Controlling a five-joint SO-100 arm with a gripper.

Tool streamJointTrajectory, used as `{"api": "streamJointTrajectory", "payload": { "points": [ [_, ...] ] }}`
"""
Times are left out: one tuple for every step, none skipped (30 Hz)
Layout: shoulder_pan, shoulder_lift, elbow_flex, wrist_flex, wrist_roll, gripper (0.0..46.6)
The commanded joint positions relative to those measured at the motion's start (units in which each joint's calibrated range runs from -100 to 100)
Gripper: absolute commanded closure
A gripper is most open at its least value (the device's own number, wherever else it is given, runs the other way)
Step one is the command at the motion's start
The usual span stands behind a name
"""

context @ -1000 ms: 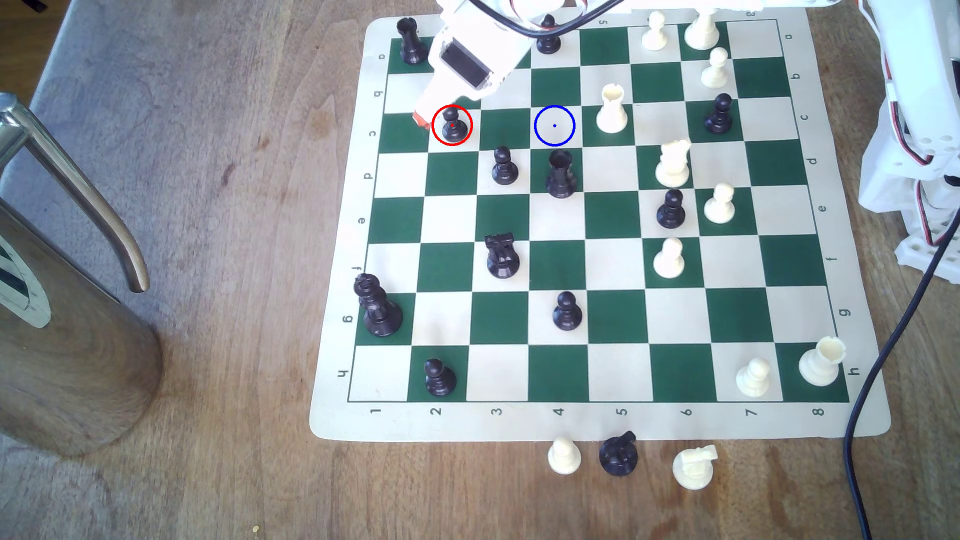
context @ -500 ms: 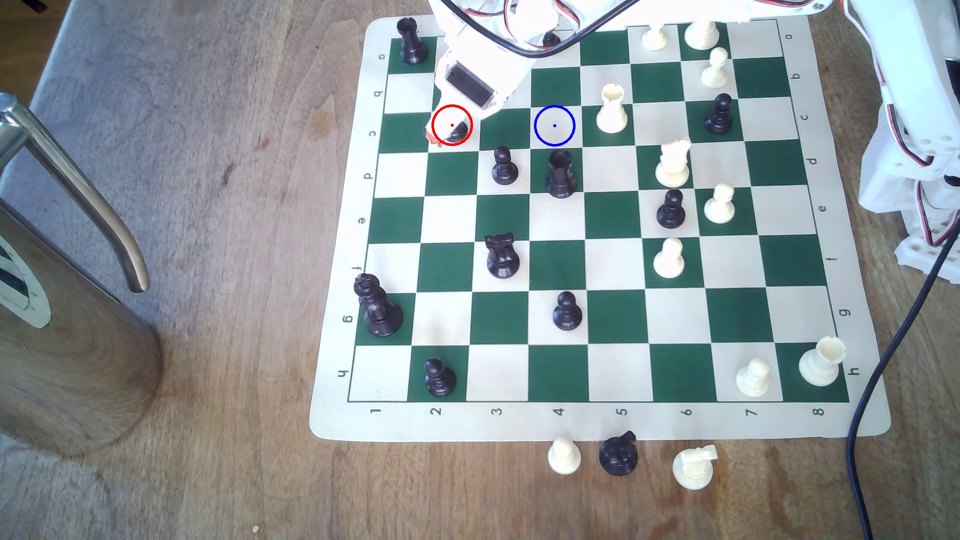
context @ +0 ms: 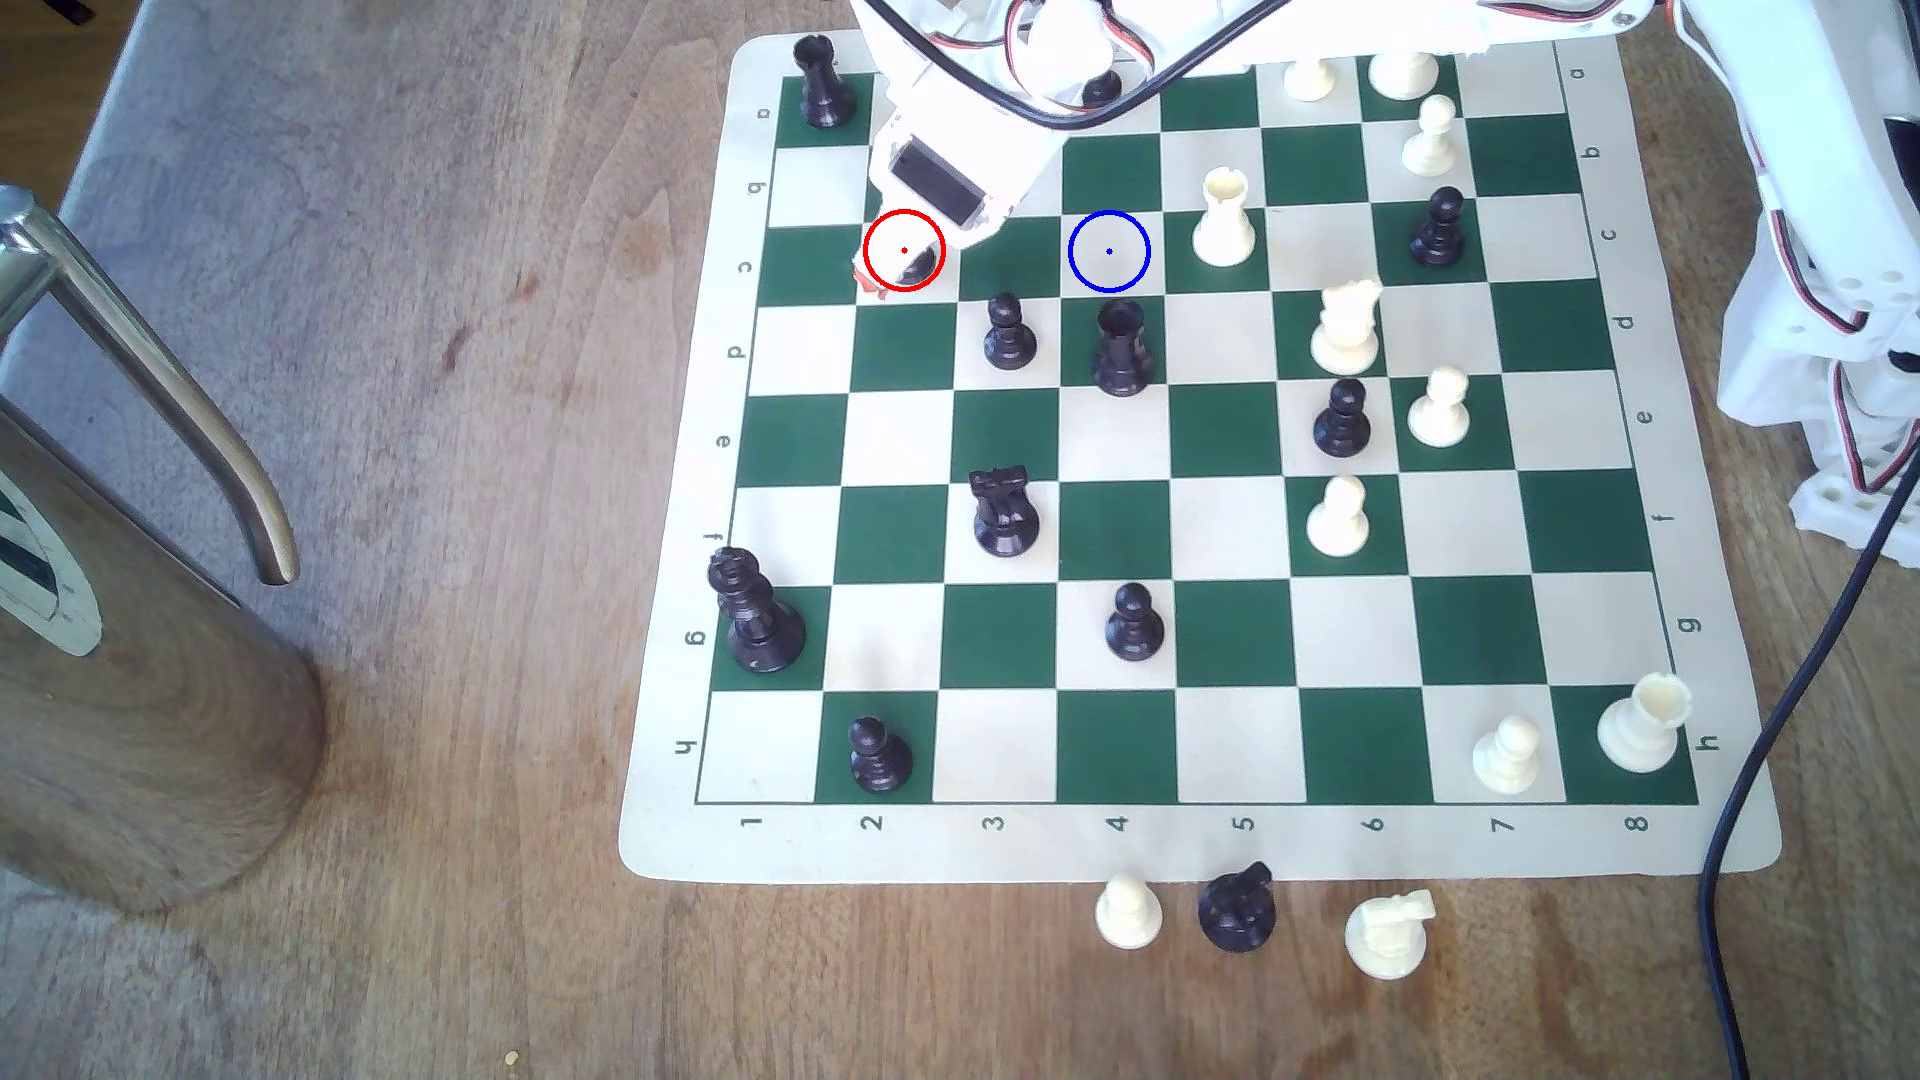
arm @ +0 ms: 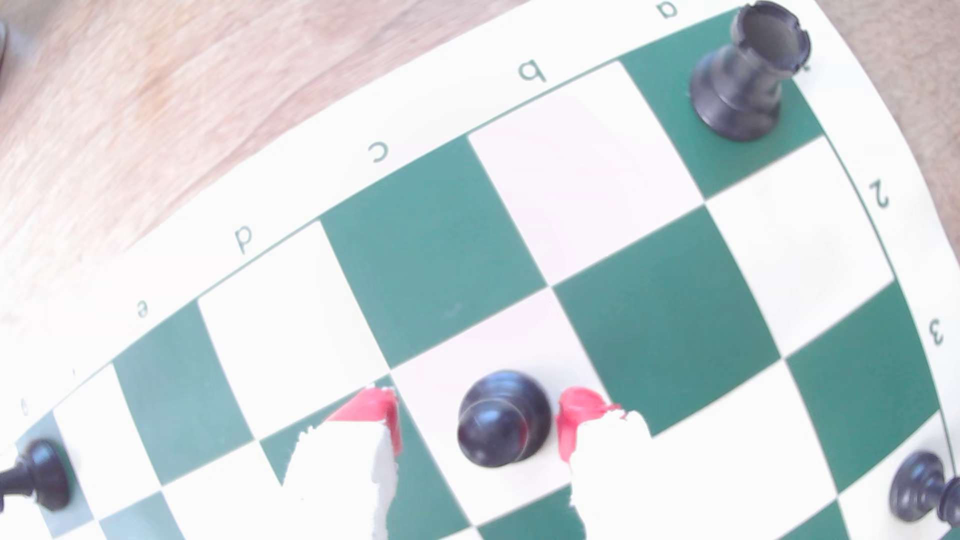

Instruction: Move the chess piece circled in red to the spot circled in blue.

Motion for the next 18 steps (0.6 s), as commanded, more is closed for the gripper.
{"api": "streamJointTrajectory", "payload": {
  "points": [
    [-0.3, -1.4, -3.8, -1.8, 0.1, 30.6],
    [-0.3, -1.2, -3.9, -1.9, 0.1, 30.6],
    [-0.4, -1.1, -3.9, -1.9, 0.0, 30.7],
    [-0.5, -0.9, -3.9, -2.1, 0.0, 31.1],
    [-0.6, -0.8, -3.9, -2.3, 0.0, 31.5],
    [-0.8, -0.5, -3.9, -2.3, -0.1, 32.1],
    [-0.9, -0.4, -3.9, -2.3, -0.1, 32.5],
    [-0.9, -0.3, -3.9, -2.4, -0.1, 33.1],
    [-0.8, -0.3, -3.9, -2.4, -0.1, 33.8],
    [-0.7, -0.2, -3.9, -2.4, -0.1, 34.6],
    [-0.6, -0.2, -3.9, -2.5, -0.1, 34.6],
    [-0.6, -0.2, -3.9, -2.8, -0.1, 34.3],
    [-0.5, -0.2, -3.9, -2.9, -0.1, 34.2],
    [-0.4, -0.2, -3.9, -3.2, -0.1, 34.1],
    [-0.4, -0.2, -3.9, -3.7, -0.2, 33.8],
    [-0.3, -0.2, -3.9, -4.1, -0.2, 33.8],
    [-0.3, -0.2, -3.9, -4.4, -0.2, 33.8],
    [-0.3, -0.2, -3.9, -4.7, -0.3, 33.9]
  ]
}}
